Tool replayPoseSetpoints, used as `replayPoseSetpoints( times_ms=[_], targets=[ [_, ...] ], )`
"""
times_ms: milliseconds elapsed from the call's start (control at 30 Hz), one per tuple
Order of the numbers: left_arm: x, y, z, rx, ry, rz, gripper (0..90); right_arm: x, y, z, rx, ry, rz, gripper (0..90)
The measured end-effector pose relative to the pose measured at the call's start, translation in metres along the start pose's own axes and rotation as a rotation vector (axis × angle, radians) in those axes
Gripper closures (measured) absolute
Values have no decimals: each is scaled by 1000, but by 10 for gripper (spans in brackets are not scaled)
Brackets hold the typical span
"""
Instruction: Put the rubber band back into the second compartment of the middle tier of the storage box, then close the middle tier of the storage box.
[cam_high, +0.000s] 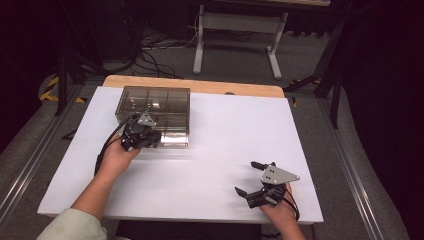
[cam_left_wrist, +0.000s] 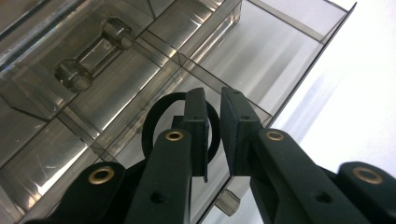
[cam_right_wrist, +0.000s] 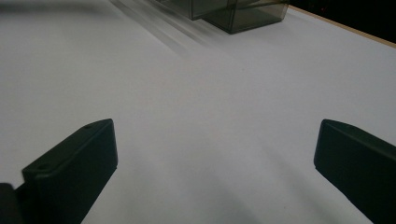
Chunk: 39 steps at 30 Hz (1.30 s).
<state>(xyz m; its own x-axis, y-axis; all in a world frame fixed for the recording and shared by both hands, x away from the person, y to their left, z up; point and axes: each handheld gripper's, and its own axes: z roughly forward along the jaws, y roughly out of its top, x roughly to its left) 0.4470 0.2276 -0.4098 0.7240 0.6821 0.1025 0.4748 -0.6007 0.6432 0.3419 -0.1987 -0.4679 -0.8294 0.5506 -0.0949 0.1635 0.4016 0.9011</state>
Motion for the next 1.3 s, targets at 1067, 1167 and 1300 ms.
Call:
replayPoseSetpoints(
  times_ms=[1067,1167,1300],
  targets=[
    [-8,-4,-44,14,-105,132,898,0,0,0,-3,1,3,3],
    [-8,-5,-45,31,-117,144,897,0,0,0,-3,2,3,3],
    [-8,-7,-44,52,-127,155,897,0,0,0,-3,3,3,3]
  ],
)
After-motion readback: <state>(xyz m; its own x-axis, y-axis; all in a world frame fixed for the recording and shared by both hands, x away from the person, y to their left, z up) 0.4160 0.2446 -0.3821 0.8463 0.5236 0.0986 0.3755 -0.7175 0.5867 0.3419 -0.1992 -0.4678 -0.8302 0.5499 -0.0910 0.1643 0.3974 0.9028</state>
